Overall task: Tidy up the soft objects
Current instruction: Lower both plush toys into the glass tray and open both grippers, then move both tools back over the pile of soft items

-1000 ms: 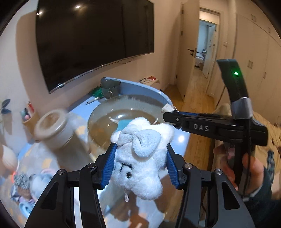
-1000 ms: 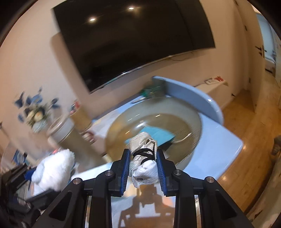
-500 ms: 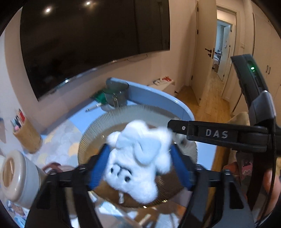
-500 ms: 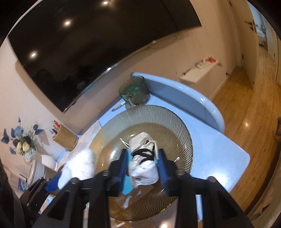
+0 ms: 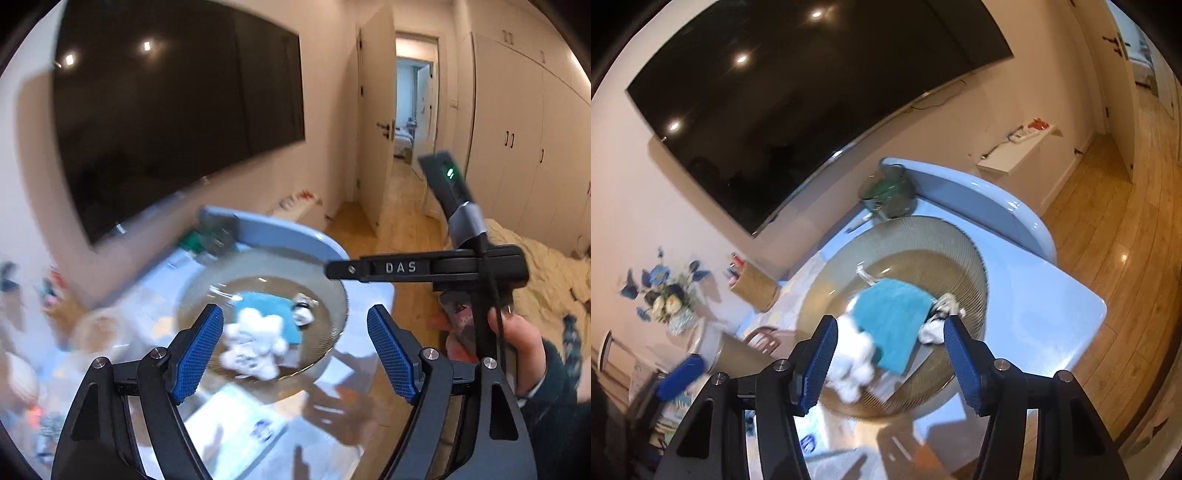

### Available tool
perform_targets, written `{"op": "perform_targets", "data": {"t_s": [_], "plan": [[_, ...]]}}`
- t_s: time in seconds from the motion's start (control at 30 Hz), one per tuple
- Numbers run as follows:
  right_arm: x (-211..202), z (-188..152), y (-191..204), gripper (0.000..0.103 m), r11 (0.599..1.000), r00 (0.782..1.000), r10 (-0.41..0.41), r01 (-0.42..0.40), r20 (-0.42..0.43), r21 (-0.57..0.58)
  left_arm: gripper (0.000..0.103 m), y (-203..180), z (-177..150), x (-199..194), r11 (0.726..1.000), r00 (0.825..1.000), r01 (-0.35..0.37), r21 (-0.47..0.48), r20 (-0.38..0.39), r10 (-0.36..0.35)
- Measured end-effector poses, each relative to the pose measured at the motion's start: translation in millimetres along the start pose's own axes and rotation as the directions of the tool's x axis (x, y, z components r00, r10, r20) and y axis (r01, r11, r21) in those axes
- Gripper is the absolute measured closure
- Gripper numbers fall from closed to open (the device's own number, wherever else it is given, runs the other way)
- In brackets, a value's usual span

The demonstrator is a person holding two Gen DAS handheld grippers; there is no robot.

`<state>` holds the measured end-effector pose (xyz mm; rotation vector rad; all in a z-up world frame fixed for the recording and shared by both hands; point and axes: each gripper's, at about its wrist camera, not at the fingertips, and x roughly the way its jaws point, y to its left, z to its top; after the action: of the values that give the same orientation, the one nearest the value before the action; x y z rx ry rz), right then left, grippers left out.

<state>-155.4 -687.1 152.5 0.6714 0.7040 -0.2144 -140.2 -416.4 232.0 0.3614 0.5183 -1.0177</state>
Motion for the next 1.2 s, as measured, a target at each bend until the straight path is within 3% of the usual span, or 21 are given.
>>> {"op": "perform_targets", "data": {"t_s": [0.2,0.33,0.53,0.7,0.83,0.97,1.03,1.13,1.2], "plan": [[-38.6,-42.4,42.5,0.043,0.994,0.999,0.043,-0.040,0.030,-0.102,0.023,35.0,-31.5,-104.1,0.991,0.989,-0.129,-0.040,0.072,0.131],[-45.6,-78.8,83.0,0.042,0.976,0.994,0.108,-0.106,0.000,-0.192,0.023,75.0,-59.2,-166.7,0.957,0.955,-0.274,-0.099,0.088,0.283],[-22.8,-132.1,173.5,0.042,0.911,0.976,0.183,-0.213,-0.118,-0.352,0.021,140.8,-111.3,-261.4,0.848,0.865,-0.460,-0.264,0.081,0.494],[9.2,-180.3,253.6,0.042,0.829,0.946,0.222,-0.311,-0.238,-0.464,0.021,199.5,-179.4,-287.8,0.733,0.811,-0.552,-0.398,-0.053,0.582],[57.2,-227.3,299.6,0.042,0.786,0.928,0.167,-0.329,-0.333,-0.523,0.021,241.0,-255.0,-262.7,0.681,0.817,-0.561,-0.471,-0.183,0.546],[113.7,-274.5,334.9,0.042,0.741,0.904,0.076,-0.334,-0.421,-0.582,0.021,269.2,-322.5,-229.9,0.644,0.845,-0.531,-0.551,-0.286,0.451],[129.7,-287.9,345.3,0.042,0.717,0.901,0.036,-0.324,-0.433,-0.617,0.021,279.3,-343.4,-217.6,0.644,0.869,-0.494,-0.585,-0.295,0.398],[148.8,-311.3,358.2,0.042,0.677,0.901,-0.028,-0.301,-0.432,-0.671,0.021,283.2,-359.7,-208.2,0.645,0.884,-0.466,-0.605,-0.304,0.354],[156.5,-318.0,360.7,0.042,0.673,0.898,-0.044,-0.297,-0.437,-0.678,0.021,282.6,-364.6,-205.0,0.656,0.895,-0.446,-0.609,-0.295,0.335]]}}
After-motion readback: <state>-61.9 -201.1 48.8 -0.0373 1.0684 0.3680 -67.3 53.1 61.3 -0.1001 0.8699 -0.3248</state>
